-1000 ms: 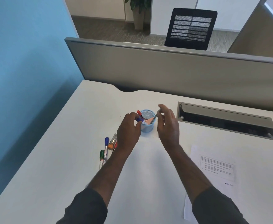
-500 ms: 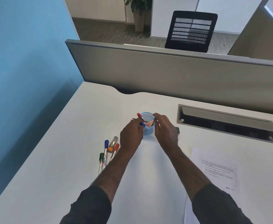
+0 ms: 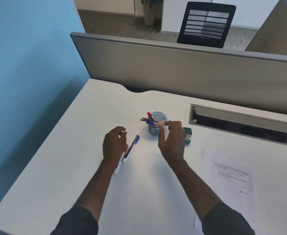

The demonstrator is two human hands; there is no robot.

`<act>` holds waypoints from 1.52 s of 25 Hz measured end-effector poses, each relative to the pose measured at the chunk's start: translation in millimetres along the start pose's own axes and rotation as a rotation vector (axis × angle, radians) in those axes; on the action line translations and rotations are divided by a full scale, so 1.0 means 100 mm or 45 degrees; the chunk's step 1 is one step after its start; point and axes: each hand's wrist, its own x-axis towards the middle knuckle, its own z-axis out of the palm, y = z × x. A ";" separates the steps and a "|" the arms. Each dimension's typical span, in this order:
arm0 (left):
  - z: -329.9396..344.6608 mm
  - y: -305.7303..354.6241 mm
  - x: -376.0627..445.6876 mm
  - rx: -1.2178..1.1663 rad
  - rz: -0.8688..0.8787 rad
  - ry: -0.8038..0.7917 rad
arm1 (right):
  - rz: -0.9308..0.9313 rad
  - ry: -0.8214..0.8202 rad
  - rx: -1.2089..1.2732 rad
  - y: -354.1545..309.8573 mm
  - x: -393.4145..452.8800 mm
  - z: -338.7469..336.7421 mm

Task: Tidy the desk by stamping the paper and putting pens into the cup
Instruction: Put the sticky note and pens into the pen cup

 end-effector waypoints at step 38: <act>0.34 -0.03 -0.35 0.344 -0.007 -0.269 | 0.686 -0.957 -0.228 -0.13 -0.45 0.50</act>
